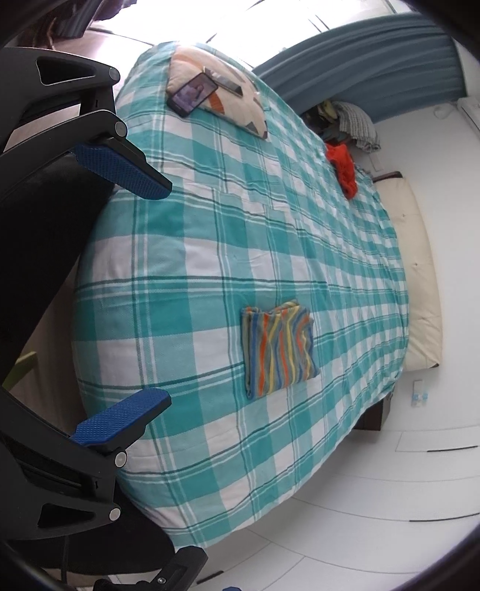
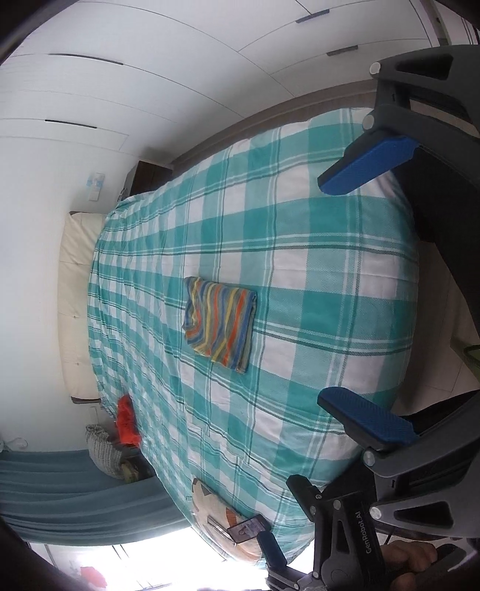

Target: Fold small clothes

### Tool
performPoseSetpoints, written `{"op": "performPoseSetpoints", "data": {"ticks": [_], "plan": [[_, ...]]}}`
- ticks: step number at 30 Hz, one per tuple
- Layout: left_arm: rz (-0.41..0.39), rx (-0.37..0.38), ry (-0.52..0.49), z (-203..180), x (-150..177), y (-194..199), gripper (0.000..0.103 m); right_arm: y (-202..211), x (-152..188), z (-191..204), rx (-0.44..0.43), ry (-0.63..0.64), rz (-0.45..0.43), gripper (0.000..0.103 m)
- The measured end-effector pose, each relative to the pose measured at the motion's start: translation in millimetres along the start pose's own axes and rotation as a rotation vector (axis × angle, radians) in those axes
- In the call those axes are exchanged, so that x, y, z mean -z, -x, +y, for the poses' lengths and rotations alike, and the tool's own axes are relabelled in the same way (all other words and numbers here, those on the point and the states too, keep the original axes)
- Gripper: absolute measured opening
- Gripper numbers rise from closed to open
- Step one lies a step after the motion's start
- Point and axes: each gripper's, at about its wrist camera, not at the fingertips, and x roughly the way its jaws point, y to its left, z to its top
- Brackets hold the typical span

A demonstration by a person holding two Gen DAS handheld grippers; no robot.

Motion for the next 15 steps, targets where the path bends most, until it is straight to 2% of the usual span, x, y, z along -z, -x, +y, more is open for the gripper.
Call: {"op": "performPoseSetpoints", "data": {"ticks": [4,9,15], "plan": [[0.011,0.075,0.041,3.8,-8.2,-0.1,0.102,0.9,-5.0,1.3,0.017,0.010,-0.012,0.103],[0.002,0.089,0.036,1.1,-18.0,-4.5,0.102,-3.4,-13.6,2.9,0.014,0.011,-0.021,0.103],[-0.035,0.154,0.051,0.2,-21.5,0.7,0.103,-9.6,-19.8,1.5,0.008,0.008,-0.022,0.103]]}}
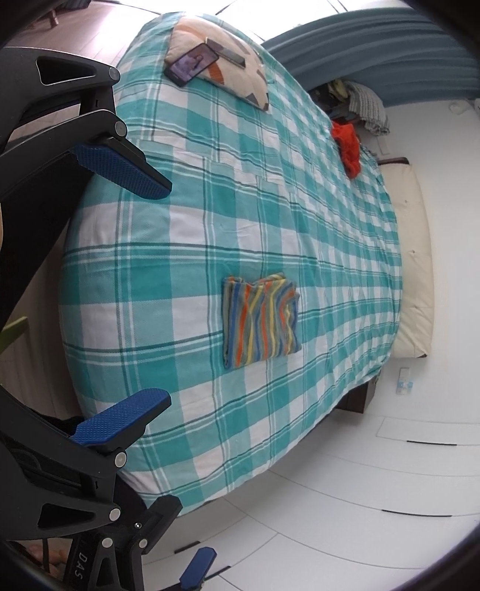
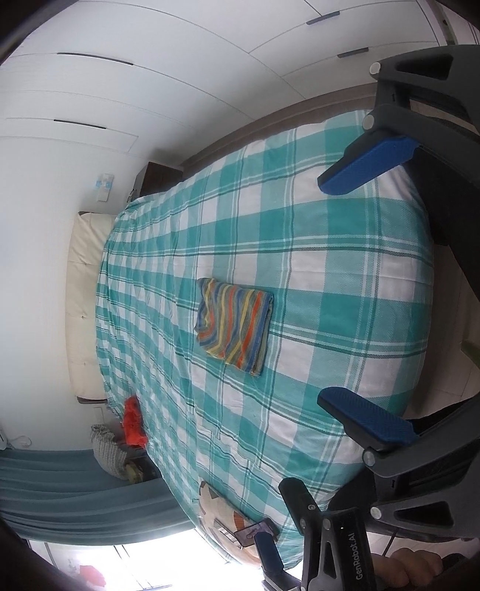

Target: Fold small clothes

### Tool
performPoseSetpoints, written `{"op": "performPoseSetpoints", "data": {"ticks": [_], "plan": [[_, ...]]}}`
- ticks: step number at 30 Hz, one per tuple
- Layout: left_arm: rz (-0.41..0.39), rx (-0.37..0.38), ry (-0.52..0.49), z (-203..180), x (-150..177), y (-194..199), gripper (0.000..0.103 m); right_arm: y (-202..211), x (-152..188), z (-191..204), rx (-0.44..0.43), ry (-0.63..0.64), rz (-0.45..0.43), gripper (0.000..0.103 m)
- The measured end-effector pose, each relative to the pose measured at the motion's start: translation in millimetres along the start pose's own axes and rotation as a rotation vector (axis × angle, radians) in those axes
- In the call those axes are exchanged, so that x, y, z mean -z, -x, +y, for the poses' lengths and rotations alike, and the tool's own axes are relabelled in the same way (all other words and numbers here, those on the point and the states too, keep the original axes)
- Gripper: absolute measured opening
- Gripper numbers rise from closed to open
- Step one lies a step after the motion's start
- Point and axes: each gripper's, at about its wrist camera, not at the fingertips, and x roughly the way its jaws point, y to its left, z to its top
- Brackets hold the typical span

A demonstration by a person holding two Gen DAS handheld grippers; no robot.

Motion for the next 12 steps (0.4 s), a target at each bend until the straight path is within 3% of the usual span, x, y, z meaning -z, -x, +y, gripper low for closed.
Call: {"op": "performPoseSetpoints", "data": {"ticks": [12], "plan": [[-0.069,-0.085,-0.100,-22.5,-6.1,-1.1,0.102,-15.2,-13.8,-4.2,0.002,-0.015,0.004,0.103]]}}
